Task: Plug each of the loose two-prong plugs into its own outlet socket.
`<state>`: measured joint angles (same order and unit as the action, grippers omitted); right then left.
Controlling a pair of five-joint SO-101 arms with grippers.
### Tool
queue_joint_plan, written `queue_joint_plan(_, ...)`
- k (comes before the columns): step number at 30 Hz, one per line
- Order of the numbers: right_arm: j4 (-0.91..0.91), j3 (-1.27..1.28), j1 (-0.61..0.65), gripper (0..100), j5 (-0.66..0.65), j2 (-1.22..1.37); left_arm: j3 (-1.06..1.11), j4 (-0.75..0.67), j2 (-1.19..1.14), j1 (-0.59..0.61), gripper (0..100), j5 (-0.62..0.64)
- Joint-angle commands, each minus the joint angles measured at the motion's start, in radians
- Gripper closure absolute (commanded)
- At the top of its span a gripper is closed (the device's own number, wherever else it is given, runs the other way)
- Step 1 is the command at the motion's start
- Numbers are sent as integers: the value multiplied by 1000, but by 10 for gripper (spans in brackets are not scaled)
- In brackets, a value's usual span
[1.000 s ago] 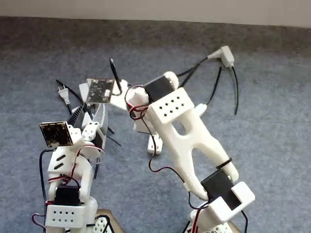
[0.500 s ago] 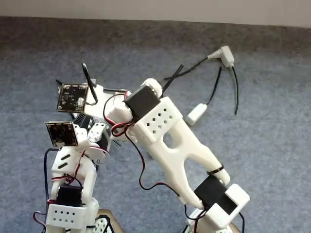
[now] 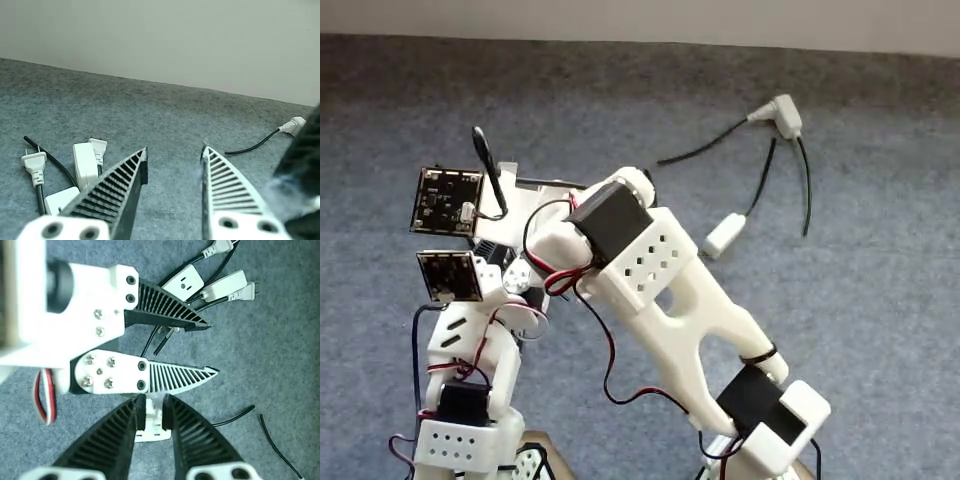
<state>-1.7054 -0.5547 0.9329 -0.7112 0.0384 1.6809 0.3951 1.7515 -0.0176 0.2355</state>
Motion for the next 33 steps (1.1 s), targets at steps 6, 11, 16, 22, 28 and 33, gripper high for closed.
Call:
queue_joint_plan(6,-61,39,-186,935,75,-15,18,3,1,61,811,-3)
queue_joint_plan(11,-28,259,-217,833,-21,-15,18,3,1,111,811,-3)
queue_joint_plan(16,171,381,-209,778,57,-13,18,100,8,188,811,-64)
queue_joint_plan(22,409,455,-252,778,496,-7,13,184,10,354,811,-115)
queue_joint_plan(28,510,490,-326,778,1108,-5,10,187,10,400,811,-114)
queue_joint_plan(33,575,578,-317,778,1372,-5,10,186,10,400,811,-114)
